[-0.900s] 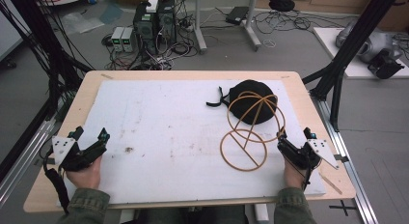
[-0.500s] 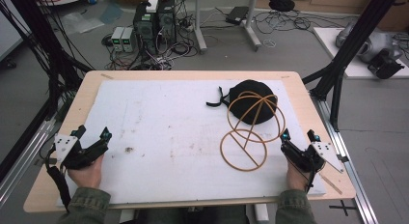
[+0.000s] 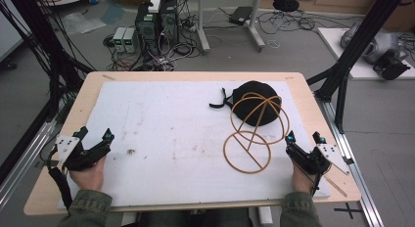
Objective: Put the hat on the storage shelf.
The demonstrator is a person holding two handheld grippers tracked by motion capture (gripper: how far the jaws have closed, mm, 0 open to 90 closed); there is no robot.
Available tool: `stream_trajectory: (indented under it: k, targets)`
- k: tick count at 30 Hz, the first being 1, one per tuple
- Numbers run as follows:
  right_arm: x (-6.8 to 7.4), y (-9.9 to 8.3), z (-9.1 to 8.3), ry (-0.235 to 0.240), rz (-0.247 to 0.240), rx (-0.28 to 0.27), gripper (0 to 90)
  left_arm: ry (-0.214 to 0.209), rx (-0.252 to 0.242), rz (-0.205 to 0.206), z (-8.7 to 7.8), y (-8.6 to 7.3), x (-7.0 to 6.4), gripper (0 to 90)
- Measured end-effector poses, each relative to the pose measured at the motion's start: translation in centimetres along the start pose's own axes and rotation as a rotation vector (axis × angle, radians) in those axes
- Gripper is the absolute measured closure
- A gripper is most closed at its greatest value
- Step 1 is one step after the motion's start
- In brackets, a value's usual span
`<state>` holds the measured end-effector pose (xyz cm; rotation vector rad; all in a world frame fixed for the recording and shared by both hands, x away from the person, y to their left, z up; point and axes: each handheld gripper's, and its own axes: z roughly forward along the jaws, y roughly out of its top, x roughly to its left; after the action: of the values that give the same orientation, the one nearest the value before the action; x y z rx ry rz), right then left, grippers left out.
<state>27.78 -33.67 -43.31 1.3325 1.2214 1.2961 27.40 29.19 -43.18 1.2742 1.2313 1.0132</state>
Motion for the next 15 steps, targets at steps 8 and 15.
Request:
stream_trajectory:
  k: [8,15]
  targets:
    - [0.4,-0.1,0.9,0.016,-0.009,0.014,11.4,0.000,0.011,0.003,0.2,-0.1,0.1,18.3]
    - [0.9,0.2,1.7,0.000,-0.003,0.049,11.4,0.000,0.023,-0.001,0.2,-0.3,0.1,18.3]
